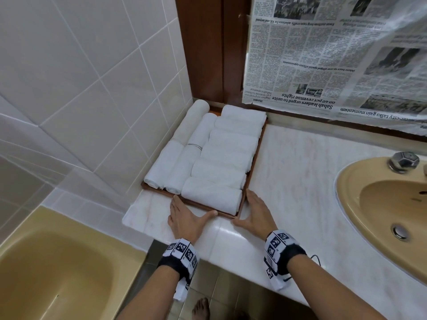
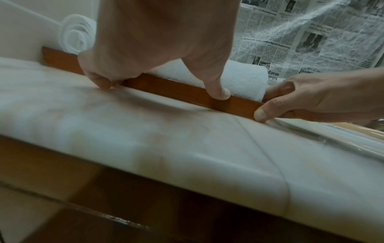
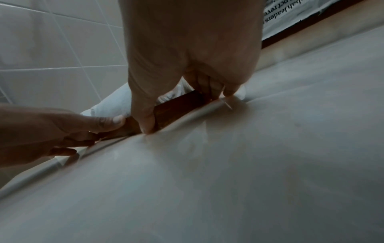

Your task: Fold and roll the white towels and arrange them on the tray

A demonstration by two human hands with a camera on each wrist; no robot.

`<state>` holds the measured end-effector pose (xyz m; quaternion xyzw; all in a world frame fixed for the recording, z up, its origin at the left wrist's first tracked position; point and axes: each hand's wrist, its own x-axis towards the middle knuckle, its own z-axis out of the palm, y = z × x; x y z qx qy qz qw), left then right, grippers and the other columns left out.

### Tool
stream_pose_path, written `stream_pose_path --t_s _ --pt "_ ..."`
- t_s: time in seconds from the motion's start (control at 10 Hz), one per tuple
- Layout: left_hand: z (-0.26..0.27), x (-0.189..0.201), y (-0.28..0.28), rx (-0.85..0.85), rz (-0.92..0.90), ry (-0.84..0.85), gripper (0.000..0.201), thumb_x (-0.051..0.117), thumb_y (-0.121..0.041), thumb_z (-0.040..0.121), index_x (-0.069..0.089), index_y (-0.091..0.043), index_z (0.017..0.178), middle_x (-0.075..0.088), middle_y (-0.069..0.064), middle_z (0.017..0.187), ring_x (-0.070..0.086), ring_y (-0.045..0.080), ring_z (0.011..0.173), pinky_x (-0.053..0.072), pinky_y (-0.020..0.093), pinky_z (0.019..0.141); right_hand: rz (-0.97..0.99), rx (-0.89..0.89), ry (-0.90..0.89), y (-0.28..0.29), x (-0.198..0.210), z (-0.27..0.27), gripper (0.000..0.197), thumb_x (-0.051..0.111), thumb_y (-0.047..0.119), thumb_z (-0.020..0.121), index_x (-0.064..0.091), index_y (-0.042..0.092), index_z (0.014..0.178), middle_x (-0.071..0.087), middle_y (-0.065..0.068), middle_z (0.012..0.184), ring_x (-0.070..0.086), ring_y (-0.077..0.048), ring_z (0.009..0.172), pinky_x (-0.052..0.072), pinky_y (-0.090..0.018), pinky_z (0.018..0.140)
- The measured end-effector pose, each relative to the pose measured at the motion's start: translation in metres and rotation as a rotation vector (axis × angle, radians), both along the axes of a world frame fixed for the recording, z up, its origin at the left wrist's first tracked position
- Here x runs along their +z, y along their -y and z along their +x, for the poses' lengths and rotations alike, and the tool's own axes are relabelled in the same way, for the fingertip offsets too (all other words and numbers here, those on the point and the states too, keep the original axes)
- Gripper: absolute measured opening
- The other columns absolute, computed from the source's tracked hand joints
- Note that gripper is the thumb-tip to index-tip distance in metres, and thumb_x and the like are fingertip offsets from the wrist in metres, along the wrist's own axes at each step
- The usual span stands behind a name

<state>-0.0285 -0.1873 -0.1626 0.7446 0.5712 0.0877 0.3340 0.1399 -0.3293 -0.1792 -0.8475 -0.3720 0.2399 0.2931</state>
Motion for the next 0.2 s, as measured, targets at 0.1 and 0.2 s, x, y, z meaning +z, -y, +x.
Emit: stream_pose_path --t_s 0.1,0.2 --pt "-0.015 0.002 -0.012 -0.051 -0.014 0.034 0.128 0.079 -0.070 0.063 0.015 -0.008 0.156 0.027 0.011 0.161 0.025 0.028 0.147 0.026 0.047 0.119 0.009 -0.020 -0.051 0.000 0.012 -0.004 0.112 0.084 0.046 0.067 0.021 0.012 0.154 0.034 -0.005 0.155 0.034 -0.023 0.140 0.028 -0.036 0.117" --pt "-0.030 0.001 -0.020 -0.155 -0.020 0.074 0.099 0.080 -0.056 0.074 0.034 -0.011 0.149 0.045 0.009 0.149 0.042 0.027 0.136 0.036 0.042 0.112 0.041 -0.062 -0.106 0.002 0.018 -0.008 0.100 0.084 0.040 0.073 0.028 0.012 0.151 0.038 -0.004 0.149 0.039 -0.021 0.135 0.032 -0.030 0.110"
